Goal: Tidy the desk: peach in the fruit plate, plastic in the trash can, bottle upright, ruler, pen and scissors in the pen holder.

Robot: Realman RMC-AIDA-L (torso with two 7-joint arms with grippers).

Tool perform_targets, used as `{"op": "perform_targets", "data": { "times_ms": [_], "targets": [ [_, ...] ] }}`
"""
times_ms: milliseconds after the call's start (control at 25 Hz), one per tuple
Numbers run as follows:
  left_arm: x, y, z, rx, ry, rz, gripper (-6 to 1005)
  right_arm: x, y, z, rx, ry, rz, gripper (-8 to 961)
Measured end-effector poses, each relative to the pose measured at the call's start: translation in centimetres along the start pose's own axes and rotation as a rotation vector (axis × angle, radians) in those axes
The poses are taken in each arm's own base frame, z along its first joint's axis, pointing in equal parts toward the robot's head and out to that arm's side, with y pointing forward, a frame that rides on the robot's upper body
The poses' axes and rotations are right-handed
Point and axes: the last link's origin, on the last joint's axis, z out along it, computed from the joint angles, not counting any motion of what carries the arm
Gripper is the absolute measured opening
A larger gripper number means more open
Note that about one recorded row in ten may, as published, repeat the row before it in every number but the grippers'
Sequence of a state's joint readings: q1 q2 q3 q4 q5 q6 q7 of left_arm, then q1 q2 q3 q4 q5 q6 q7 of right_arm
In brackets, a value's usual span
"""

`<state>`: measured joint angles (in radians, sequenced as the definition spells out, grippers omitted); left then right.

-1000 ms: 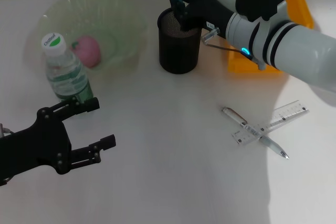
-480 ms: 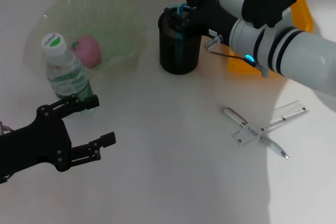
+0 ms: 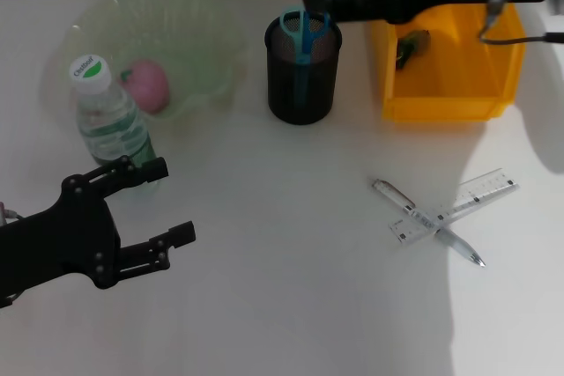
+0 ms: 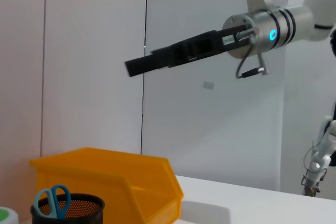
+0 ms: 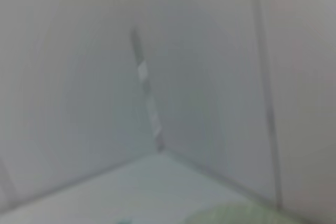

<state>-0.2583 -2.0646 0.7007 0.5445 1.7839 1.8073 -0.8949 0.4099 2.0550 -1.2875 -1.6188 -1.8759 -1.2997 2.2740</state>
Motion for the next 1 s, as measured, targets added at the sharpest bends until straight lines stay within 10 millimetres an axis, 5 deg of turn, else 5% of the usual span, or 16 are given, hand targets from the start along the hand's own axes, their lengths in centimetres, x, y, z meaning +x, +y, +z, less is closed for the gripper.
{"op": "perform_targets", "data": {
  "times_ms": [240,440,720,1000],
  "targets": [
    [0.2,0.0,0.1,-0.006,0.007,-0.008,815,0.5,-1.9,-3.2,-0.064,0.520,-0.255,740],
    [0.2,-0.1,0.0,-0.005,0.004,-0.034,815,1.7,-0.7,-0.7,-0.069,0.777,-0.487,740],
    [0.4,0.1,-0.1,-0.022,0.009,-0.071,815,3.5,1.4,1.9,-0.173,0.851,-0.771,740],
    [0.0,-0.5,0.1,0.014,-0.019,-0.103,815,5.1,1.8,2.6,-0.293,0.861,-0.814,740]
  ]
}}
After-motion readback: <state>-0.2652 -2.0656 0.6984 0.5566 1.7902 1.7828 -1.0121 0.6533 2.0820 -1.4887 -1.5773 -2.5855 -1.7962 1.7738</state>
